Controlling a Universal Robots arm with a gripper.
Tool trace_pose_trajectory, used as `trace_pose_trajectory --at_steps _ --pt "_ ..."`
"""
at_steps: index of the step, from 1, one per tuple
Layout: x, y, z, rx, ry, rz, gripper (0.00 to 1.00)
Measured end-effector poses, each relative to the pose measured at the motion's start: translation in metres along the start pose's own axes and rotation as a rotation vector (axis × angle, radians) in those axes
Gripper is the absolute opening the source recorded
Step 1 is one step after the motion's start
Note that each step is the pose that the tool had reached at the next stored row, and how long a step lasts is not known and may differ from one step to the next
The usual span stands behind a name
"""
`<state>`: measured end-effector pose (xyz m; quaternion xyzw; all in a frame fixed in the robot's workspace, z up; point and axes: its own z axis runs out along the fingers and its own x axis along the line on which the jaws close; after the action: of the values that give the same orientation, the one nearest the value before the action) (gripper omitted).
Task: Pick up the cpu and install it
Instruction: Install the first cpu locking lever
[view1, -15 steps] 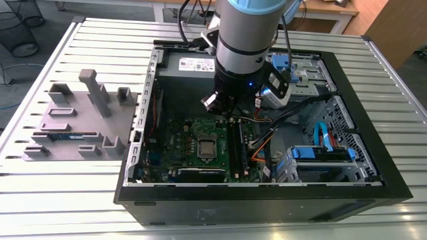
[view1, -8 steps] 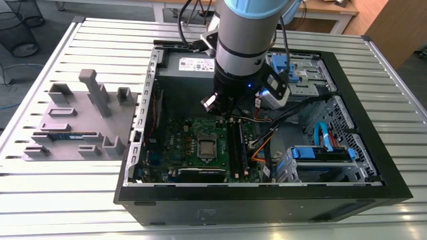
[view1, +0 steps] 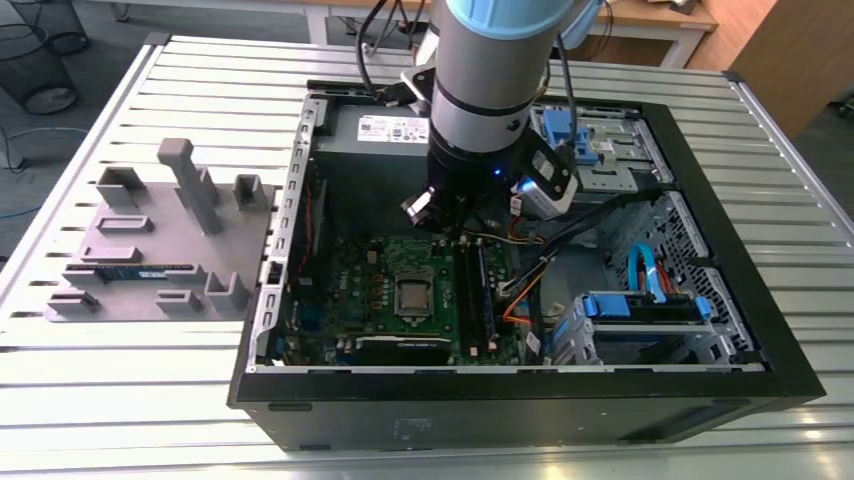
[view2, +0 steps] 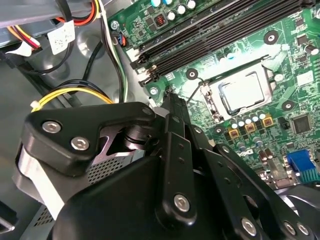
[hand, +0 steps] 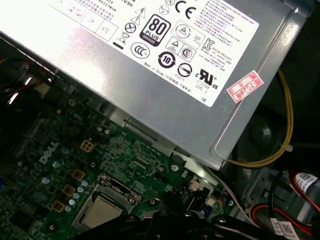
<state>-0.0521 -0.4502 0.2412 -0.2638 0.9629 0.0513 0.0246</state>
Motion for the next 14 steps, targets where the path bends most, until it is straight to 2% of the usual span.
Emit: trace_pose_trajectory --at_steps 3,5,14 --pt "-0.0001 0.0001 0.0012 0.0103 0.0061 -0.001 0.11" --pt "-0.0002 0.0004 0.0018 0.0132 0.0079 -0.001 0.11" --pt "-0.0002 0.0014 0.0031 0.0157 0.0095 -0.002 0.11"
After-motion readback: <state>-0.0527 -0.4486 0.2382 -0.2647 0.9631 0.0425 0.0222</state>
